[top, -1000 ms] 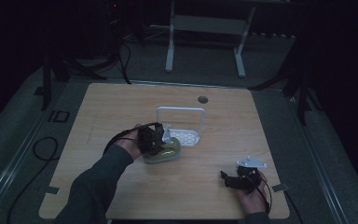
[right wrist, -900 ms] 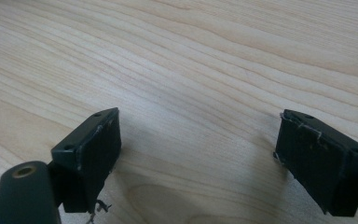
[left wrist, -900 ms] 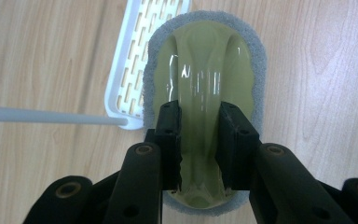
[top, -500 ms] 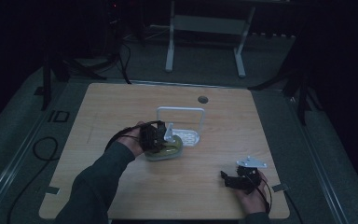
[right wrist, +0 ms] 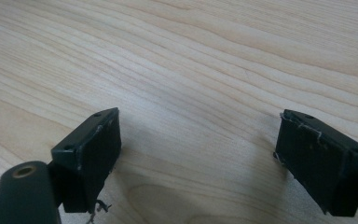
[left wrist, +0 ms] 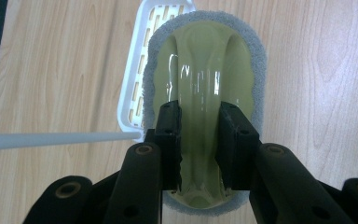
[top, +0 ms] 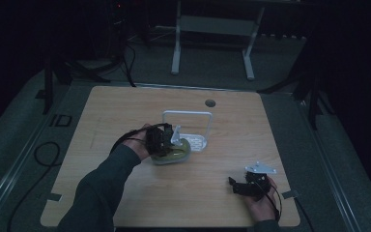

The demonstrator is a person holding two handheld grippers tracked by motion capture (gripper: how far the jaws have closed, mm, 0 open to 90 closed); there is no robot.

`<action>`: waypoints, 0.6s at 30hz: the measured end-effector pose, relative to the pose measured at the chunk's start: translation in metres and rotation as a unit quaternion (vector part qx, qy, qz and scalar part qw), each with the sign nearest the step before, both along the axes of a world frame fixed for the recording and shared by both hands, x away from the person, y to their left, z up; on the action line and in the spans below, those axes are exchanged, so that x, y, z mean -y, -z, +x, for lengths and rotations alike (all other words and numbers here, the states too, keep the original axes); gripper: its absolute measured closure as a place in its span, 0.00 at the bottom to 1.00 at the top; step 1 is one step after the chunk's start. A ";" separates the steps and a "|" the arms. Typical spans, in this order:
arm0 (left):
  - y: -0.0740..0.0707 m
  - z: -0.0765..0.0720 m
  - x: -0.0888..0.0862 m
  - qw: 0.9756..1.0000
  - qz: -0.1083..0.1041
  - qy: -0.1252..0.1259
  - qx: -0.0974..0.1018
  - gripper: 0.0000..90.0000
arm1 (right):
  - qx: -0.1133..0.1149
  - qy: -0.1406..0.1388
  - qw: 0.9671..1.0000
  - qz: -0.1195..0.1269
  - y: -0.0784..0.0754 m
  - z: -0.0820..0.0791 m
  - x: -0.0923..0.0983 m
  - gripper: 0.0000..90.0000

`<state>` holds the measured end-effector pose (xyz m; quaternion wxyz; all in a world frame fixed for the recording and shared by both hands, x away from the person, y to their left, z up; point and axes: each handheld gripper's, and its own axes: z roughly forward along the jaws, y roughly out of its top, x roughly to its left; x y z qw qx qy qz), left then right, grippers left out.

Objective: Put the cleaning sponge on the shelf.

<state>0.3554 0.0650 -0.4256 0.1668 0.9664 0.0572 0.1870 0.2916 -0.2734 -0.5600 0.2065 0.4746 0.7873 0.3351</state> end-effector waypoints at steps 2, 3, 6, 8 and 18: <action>-0.001 0.000 0.002 1.000 -0.001 0.003 0.003 0.80 | 0.000 0.000 1.000 0.000 0.000 0.000 0.000 0.15; -0.001 0.000 0.002 1.000 -0.001 0.005 0.005 0.80 | 0.000 0.000 1.000 0.000 0.000 0.000 0.000 0.15; -0.001 0.001 0.004 1.000 -0.004 0.006 0.009 0.80 | 0.000 0.000 1.000 0.000 0.000 0.000 0.000 0.15; -0.002 0.001 0.005 1.000 -0.005 0.008 0.011 0.80 | 0.000 0.000 1.000 0.000 0.000 0.000 0.000 0.15; -0.003 0.004 0.008 1.000 -0.005 0.014 0.017 0.80 | 0.000 0.000 1.000 0.000 0.000 0.000 0.000 0.15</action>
